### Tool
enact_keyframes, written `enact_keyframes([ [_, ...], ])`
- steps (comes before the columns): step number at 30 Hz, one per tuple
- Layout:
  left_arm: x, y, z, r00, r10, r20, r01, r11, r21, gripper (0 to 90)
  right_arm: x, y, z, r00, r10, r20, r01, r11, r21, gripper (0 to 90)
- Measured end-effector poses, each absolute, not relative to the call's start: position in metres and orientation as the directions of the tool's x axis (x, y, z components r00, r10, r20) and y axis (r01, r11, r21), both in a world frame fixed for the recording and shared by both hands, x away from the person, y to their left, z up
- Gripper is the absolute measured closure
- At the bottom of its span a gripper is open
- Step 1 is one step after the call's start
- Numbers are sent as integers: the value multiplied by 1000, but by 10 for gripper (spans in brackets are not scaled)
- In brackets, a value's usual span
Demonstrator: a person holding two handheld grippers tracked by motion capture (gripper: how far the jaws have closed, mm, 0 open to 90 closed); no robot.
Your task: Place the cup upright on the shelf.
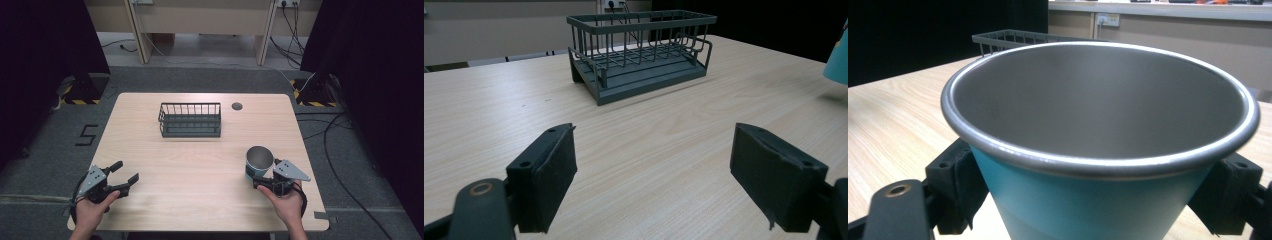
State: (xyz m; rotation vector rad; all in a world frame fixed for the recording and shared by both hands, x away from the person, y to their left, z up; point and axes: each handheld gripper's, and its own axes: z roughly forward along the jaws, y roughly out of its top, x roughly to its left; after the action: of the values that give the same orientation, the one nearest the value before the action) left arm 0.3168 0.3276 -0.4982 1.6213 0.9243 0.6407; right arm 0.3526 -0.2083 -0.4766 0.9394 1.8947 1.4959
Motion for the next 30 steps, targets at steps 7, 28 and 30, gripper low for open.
enact_keyframes([
  [7,317,328,-498,547,835,-62,238,-84,968,180,356,-203,-471,-613,790,4,177,132,975,168],
  [28,317,328,-498,547,835,-64,238,-82,968,181,373,-181,-455,-638,770,-2,140,119,983,169],
  [30,317,328,-498,547,835,-64,237,-81,968,181,374,-179,-453,-641,768,-2,137,117,984,169],
])
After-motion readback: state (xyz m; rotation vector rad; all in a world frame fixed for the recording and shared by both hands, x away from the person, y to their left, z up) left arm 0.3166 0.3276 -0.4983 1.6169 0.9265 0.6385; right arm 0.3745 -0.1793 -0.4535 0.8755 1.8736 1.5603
